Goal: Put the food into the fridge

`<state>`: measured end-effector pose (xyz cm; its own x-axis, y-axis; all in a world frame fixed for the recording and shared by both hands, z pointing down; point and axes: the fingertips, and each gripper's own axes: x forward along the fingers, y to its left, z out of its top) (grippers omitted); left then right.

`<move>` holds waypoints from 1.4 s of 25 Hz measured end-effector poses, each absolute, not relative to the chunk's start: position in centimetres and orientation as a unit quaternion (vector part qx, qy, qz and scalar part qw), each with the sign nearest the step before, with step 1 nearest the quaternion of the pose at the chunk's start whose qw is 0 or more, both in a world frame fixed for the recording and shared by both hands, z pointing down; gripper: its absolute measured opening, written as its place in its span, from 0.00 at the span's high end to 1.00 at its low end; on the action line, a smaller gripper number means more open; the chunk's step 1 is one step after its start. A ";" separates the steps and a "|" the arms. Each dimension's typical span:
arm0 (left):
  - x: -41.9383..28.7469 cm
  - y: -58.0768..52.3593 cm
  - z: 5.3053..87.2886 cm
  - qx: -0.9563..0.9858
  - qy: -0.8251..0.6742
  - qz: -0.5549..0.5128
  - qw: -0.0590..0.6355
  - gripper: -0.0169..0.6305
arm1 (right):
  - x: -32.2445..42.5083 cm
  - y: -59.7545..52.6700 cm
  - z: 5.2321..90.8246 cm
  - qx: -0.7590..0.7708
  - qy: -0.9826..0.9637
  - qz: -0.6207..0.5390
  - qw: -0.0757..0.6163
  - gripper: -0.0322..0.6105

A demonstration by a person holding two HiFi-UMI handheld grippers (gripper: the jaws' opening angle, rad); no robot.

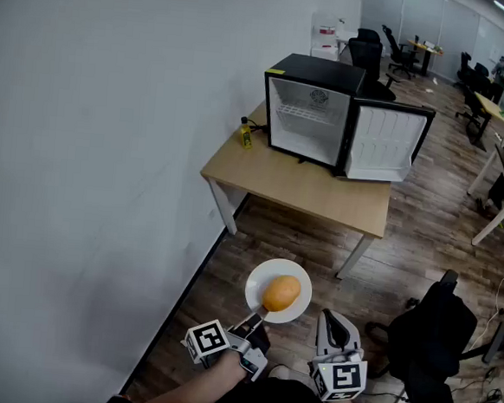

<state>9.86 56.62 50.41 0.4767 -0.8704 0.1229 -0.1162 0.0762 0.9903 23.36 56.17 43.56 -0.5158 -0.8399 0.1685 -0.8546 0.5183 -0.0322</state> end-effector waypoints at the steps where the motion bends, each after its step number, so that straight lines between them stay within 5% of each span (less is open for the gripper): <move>1: 9.8 56.5 50.3 0.605 -0.408 -0.312 0.609 0.94 | 23.1 56.0 43.4 0.484 -0.871 0.054 0.068 0.86; 18: 5.3 56.1 51.6 0.566 -0.449 -0.354 0.594 0.94 | 19.0 53.7 46.5 0.433 -0.893 0.104 0.068 0.86; 35: -3.7 42.0 52.9 0.582 -0.433 -0.315 0.612 0.94 | 9.3 38.8 46.2 0.434 -0.893 0.110 0.051 0.86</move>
<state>-3.73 42.01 52.88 0.4269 -0.8895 0.1629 -0.1169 0.1244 0.9853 9.33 38.76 46.20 -0.6190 -0.7631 0.1857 -0.7854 0.6000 -0.1525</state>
